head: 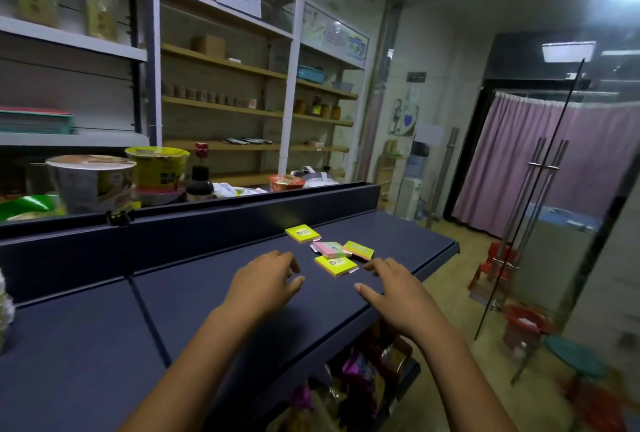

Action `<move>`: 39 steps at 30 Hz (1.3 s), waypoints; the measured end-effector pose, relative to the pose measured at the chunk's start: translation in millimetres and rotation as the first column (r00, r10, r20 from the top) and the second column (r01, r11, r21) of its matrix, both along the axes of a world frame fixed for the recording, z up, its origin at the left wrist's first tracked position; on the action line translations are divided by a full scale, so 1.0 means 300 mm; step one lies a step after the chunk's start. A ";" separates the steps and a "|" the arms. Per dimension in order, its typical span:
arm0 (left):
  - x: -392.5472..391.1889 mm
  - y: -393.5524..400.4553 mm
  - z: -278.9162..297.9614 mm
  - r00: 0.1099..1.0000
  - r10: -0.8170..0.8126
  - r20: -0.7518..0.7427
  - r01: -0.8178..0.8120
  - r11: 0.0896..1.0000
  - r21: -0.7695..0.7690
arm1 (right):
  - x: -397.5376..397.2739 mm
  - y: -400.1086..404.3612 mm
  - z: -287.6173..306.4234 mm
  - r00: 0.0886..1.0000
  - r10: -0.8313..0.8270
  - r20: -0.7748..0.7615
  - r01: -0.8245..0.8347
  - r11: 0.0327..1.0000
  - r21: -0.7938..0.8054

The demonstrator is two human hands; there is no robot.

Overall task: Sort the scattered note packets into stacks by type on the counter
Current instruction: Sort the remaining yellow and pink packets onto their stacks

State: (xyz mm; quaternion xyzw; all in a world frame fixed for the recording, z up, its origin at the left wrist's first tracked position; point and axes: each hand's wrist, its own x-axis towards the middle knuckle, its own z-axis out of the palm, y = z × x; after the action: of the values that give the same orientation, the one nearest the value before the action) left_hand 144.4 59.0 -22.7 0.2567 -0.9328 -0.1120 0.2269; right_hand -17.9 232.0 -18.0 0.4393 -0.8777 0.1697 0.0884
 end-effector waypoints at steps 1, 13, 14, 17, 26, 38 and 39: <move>-0.029 -0.008 -0.001 1.000 -0.001 0.001 0.001 1.000 -0.002 | -0.033 -0.006 -0.002 1.000 -0.002 0.006 0.002 1.000 0.000; -0.406 -0.095 -0.012 0.989 0.150 -0.004 -0.150 0.987 0.051 | -0.452 -0.172 -0.003 0.988 0.151 0.015 -0.152 0.988 0.036; -0.440 -0.101 -0.012 0.986 0.167 -0.003 -0.167 0.984 0.068 | -0.495 -0.183 0.003 0.986 0.164 0.015 -0.164 0.986 0.040; -0.541 -0.130 -0.020 0.971 0.238 0.014 -0.238 0.966 0.096 | -0.613 -0.216 0.017 0.981 0.194 0.028 -0.195 0.980 0.042; -0.718 -0.214 -0.148 0.912 0.409 0.044 -0.400 0.858 0.321 | -0.797 -0.288 -0.057 0.959 0.271 0.083 -0.274 0.961 0.036; -0.766 -0.251 -0.190 0.882 0.405 -0.243 -0.195 0.781 0.593 | -0.831 -0.374 -0.119 0.942 0.307 0.136 -0.307 0.951 -0.024; -0.765 -0.251 -0.187 0.866 0.409 -0.286 -0.166 0.776 0.609 | -0.831 -0.374 -0.120 0.941 0.309 0.140 -0.309 0.951 -0.023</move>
State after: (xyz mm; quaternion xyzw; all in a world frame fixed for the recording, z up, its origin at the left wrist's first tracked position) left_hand -85.1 -16.2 -78.8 0.4259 -0.7377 -0.3964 0.3424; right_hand -267.3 119.6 -54.1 0.5585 -0.8019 0.2123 -0.0017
